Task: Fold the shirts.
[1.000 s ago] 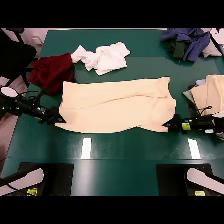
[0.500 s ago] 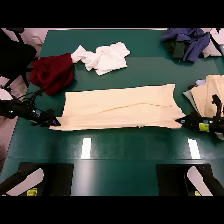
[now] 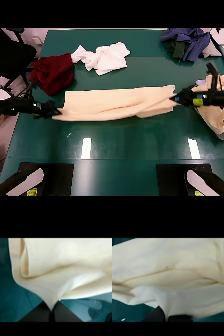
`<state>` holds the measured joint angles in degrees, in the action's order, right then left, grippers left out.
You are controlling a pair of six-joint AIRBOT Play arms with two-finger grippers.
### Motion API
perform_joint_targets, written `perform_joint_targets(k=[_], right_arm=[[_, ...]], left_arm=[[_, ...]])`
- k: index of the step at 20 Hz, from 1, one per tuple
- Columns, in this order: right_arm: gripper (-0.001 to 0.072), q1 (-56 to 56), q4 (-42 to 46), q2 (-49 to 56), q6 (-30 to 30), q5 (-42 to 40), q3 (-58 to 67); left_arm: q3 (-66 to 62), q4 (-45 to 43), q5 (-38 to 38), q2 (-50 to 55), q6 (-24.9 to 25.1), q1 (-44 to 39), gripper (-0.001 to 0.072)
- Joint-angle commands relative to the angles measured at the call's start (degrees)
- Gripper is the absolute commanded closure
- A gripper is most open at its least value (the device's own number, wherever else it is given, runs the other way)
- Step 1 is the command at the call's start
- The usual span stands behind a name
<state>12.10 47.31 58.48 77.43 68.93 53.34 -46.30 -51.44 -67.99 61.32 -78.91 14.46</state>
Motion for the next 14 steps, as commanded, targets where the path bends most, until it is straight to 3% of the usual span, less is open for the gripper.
perform_joint_targets(k=[1,11,14], right_arm=[[0.0685,-4.59,2.29,11.82,1.88,-2.89,8.17],[0.0684,-1.86,2.49,28.89,3.32,-7.52,9.81],[0.0684,-1.05,4.63,29.92,3.78,-8.55,9.81]], left_arm=[[0.0,7.1,17.11,1.03,-1.68,-0.42,0.0684],[0.0,12.24,42.91,14.47,-1.68,-14.8,0.0683],[0.0,10.97,46.27,14.49,-5.33,-14.51,0.0683]])
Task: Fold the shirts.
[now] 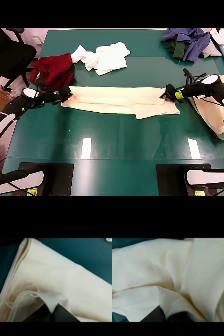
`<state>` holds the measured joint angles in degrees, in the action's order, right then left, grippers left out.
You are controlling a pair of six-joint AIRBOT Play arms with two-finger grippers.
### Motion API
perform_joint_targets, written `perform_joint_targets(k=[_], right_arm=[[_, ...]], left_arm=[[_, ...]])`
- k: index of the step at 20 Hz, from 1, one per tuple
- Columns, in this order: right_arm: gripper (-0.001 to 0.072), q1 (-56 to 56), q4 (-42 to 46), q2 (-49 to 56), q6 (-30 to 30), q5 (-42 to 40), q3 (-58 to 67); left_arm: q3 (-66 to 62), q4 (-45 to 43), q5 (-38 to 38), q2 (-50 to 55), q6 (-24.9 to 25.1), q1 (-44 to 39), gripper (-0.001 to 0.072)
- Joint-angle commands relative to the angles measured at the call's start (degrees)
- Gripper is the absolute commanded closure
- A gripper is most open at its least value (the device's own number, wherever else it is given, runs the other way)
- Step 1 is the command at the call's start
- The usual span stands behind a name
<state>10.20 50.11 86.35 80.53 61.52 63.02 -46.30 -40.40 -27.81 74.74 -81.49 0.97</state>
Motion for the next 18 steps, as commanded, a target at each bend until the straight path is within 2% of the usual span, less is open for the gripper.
perform_joint_targets(k=[1,2,3,4,5,6,7,9,10,12,13,18], right_arm=[[0.0621,1.44,2.29,1.95,0.66,-1.36,0.15],[0.0304,2.19,1.79,1.44,0.59,-1.36,0.15],[0.0124,3.04,1.2,0.37,-0.46,-1.03,0.13],[0.0121,4.28,0.85,-1.25,-1.42,-0.85,0.11],[0.0122,6.03,0.85,-3.67,-2.36,-0.76,0.02],[0.0119,8.0,0.87,-6.1,-2.99,-0.44,-0.04],[0.0119,10.08,0.98,-8.28,-3.82,0.15,-0.04],[0.0118,14.23,0.52,-10.29,-5.44,2.93,-1.09],[0.0064,16.37,-0.76,-10.32,-7.15,5.29,-2.49],[0.0018,20.22,-6.25,-9.35,-12.37,9.73,-7.1],[0.0018,21.62,-7.54,-8.94,-14.1,10.93,-9.51],[-0.0001,25.7,-10.4,-8.9,-23.52,10.8,-20.41]], left_arm=[[0.0,-1.29,6.82,1.07,-4.57,-0.66,0.0683],[0.0,-1.64,7.32,1.05,-5.27,-0.57,0.0683],[0.0,-2.05,7.65,1.03,-5.27,-0.57,0.0682],[0.0,-2.08,7.61,1.03,-5.09,-0.57,0.0681],[0.0,-1.97,7.15,1.03,-5.16,-0.57,0.0519],[-0.02,-1.25,6.36,0.92,-5.27,-0.57,0.0243],[0.0,-1.33,5.44,0.42,-5.01,-0.57,0.0186],[0.0,-1.33,6.16,-1.4,-5.09,-0.57,0.0187],[-0.02,-1.36,7.56,-2.84,-5.14,-0.57,0.0187],[-0.17,-1.44,10.86,-6.47,-5.07,-0.57,0.0187],[-0.81,-2.21,11.19,-8.0,-5.09,-0.35,0.0186],[-5.4,-3.17,3.26,-11.41,-3.56,2.54,0.0186]])
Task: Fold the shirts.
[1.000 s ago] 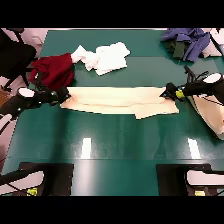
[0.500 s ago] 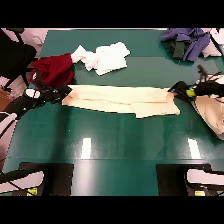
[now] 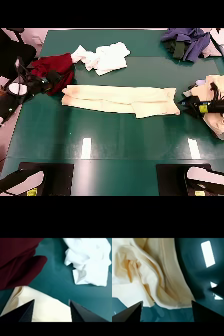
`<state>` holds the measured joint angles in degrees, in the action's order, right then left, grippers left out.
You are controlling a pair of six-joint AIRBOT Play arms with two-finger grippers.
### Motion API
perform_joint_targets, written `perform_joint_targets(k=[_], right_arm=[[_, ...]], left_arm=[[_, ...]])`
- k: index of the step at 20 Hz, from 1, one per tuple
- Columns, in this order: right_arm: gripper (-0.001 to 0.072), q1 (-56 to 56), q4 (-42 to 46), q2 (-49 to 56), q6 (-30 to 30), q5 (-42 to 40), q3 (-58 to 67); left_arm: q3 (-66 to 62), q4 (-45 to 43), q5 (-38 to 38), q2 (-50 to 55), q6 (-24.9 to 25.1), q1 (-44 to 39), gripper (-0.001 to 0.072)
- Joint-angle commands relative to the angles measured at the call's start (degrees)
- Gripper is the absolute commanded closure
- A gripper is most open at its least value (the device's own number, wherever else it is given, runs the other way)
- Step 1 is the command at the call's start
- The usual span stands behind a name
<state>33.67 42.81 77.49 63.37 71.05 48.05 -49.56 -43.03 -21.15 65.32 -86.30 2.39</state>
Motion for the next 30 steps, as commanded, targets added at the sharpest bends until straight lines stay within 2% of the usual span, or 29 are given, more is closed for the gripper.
perform_joint_targets(k=[1,4,6,11,15,20,25,30], right_arm=[[-0.0002,2.67,-4.57,-0.04,-7.63,0.33,-6.78],[-0.0002,2.58,-9.62,0.2,-10.38,-3.98,-9.22],[-0.0002,1.36,-11.93,3.1,-11.19,-4.09,-7.78],[-0.0001,2.12,-11.26,9.77,-9.2,3.91,0.2],[-0.0001,0.79,-10.8,9.66,-6.95,3.45,4.48],[-0.0002,-5.29,-9.86,10.4,-6.86,-3.43,5.29],[-0.0002,-9.68,-13.07,15.63,-8.35,-3.39,5.6],[0.002,-15.45,-13.27,20.79,-7.06,-3.06,12.33]], left_arm=[[-2.8,-0.52,-3.98,-2.21,1.25,1.09,0.0186],[-3.41,-0.66,-6.6,-2.23,1.31,1.09,0.0187],[-3.41,-0.74,-7.96,-2.23,2.1,1.09,0.0187],[-3.41,-0.74,-9.33,-2.23,2.71,1.09,0.0188],[-3.41,-0.9,-9.25,-2.23,2.78,1.09,0.0188],[-3.41,-0.9,-9.53,-2.23,2.8,1.09,0.0188],[-3.41,-0.9,-9.57,-2.23,2.84,1.09,0.0188],[-3.39,-0.92,-10.88,-2.23,3.06,0.85,0.0188]])
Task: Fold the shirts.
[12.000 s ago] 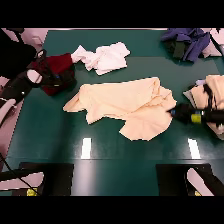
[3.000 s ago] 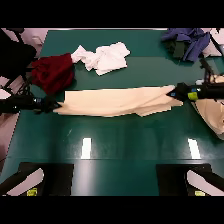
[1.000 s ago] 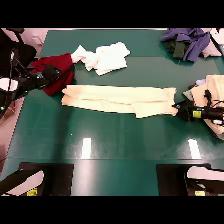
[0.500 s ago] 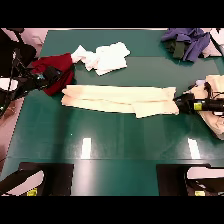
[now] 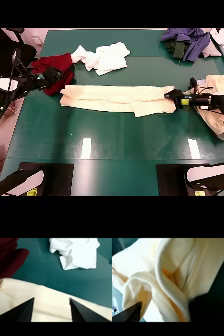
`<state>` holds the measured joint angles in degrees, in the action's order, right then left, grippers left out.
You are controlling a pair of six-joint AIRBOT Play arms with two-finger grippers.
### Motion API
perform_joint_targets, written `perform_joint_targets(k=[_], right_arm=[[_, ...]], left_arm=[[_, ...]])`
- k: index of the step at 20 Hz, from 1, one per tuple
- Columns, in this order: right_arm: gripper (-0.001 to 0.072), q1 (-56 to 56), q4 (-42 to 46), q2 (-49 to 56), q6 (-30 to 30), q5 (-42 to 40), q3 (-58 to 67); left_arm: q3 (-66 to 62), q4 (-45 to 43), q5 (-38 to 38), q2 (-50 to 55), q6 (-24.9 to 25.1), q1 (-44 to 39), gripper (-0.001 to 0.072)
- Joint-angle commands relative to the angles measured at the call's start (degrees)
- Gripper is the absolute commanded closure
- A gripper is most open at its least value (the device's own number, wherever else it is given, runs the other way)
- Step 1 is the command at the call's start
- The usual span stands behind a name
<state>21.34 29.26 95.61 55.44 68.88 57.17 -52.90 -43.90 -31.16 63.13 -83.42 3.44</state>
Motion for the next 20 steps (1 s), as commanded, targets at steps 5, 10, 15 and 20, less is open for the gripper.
perform_joint_targets(k=[5,10,15,20], right_arm=[[0.0554,-5.9,0.33,3.15,2.43,1.64,12.35],[0.0687,-4.15,9.77,3.13,5.64,13.4,22.67],[0.0688,2.38,20.5,-0.83,6.95,19.04,26.4],[0.0689,4.28,20.33,-3.48,5.53,18.91,26.43]], left_arm=[[0.0,-0.24,-0.79,2.71,4.37,-6.64,0.0356],[-0.07,6.93,4.02,13.62,7.63,-21.77,0.0681],[-5.97,13.38,13.75,21.57,10.67,-34.97,0.0683],[-24.13,13.73,9.03,38.01,10.54,-41.97,0.0683]])
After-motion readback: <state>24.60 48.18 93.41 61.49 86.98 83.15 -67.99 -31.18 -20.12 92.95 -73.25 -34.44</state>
